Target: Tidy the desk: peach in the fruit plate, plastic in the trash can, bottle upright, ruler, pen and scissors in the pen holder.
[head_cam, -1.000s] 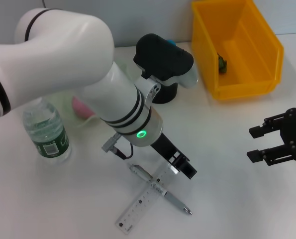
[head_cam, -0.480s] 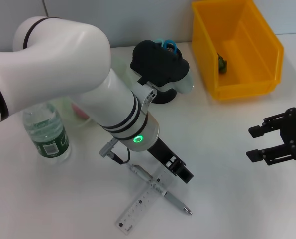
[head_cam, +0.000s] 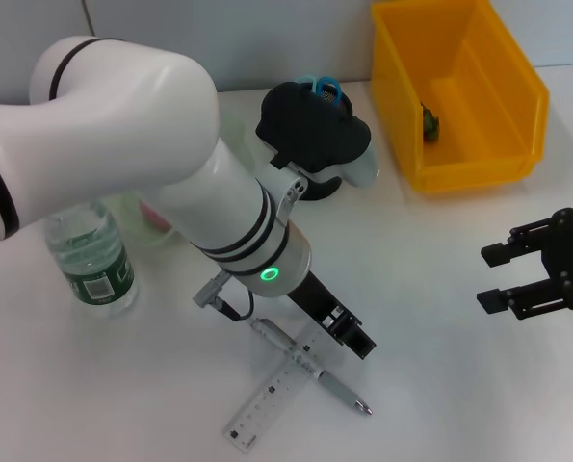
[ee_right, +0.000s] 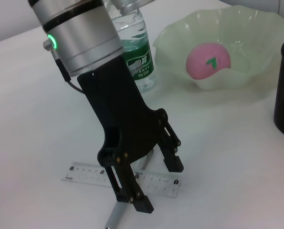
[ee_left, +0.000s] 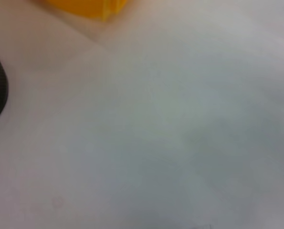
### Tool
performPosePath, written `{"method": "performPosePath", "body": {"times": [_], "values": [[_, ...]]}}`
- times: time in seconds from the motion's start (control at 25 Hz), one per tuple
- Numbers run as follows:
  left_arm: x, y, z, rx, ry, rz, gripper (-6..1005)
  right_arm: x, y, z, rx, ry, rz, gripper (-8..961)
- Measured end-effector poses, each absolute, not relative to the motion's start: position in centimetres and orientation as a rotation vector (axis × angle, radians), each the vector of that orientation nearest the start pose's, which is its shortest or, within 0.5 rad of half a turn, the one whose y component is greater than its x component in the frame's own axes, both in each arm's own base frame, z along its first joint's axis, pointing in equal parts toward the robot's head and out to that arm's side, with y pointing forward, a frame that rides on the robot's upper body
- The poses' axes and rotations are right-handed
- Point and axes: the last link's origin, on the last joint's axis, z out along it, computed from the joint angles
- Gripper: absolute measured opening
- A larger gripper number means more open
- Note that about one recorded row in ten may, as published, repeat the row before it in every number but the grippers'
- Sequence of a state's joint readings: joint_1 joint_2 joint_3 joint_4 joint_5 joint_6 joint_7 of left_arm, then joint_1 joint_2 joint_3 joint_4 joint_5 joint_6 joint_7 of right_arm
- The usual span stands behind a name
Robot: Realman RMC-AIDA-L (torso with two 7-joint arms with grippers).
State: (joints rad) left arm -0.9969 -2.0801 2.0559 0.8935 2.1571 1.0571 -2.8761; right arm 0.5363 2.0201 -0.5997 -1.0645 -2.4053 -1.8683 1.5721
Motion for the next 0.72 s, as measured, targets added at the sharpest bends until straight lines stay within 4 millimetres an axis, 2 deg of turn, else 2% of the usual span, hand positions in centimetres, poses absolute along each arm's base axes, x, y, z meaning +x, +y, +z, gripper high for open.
{"method": "performPosePath", "body": {"times": [0.56,0.72], "values": [[-9.7,34.21,-15.08,-2.803,-0.79,0.501,774,27.43,31.55,8.04,-2.898,0.605,0.116,656],[-9.7,34.23,-15.16,-2.802,-0.783,0.497,733,27.38,31.61,8.05,-2.898,0.608,0.115,656]]}}
